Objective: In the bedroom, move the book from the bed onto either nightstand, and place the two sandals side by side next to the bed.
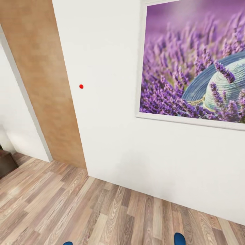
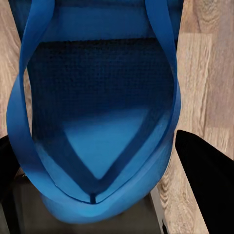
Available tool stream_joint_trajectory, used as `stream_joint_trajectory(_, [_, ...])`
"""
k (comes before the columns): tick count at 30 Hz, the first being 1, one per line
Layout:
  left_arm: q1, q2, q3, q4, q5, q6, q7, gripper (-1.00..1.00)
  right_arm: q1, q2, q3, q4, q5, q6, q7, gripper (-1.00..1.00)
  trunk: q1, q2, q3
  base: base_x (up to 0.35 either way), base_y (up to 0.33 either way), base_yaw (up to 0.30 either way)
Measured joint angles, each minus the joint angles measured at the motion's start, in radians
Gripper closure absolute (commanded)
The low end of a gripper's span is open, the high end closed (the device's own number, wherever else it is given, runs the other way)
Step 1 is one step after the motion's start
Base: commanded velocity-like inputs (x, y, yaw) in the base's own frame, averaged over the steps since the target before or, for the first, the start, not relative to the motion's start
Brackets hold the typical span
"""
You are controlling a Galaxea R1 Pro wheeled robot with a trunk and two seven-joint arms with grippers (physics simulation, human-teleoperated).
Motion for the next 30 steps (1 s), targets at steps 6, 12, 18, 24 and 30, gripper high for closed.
stream_joint_trajectory(6, [0.0,0.002,0.0,0.0,0.001,-0.002,0.0,1.0,0.0,-0.001,0.0,0.0,0.0,0.0,0.0,1.0,0.0,0.0,0.0,0.325,0.0,0.289])
stream_joint_trajectory(12, [0.0,0.002,0.0,0.0,0.001,-0.003,0.0,1.0,0.0,-0.001,0.0,0.0,0.0,0.0,0.0,1.0,0.0,0.0,0.0,0.187,0.0,0.29])
stream_joint_trajectory(18, [0.0,0.002,0.0,0.0,0.001,-0.002,0.0,1.0,0.0,-0.001,0.0,0.0,0.0,0.0,0.0,1.0,0.001,0.0,0.0,0.024,0.0,0.29])
stream_joint_trajectory(24, [0.0,0.001,0.0,0.0,0.001,-0.003,0.0,1.0,0.0,-0.001,0.0,-0.001,0.0,0.0,0.0,1.0,0.0,0.0,0.0,0.06,0.0,0.29])
stream_joint_trajectory(30, [0.0,0.001,0.0,0.0,0.002,-0.003,0.0,1.0,0.0,-0.001,0.0,-0.001,0.0,0.0,0.0,1.0,0.0,0.0,0.0,0.281,0.0,0.29])
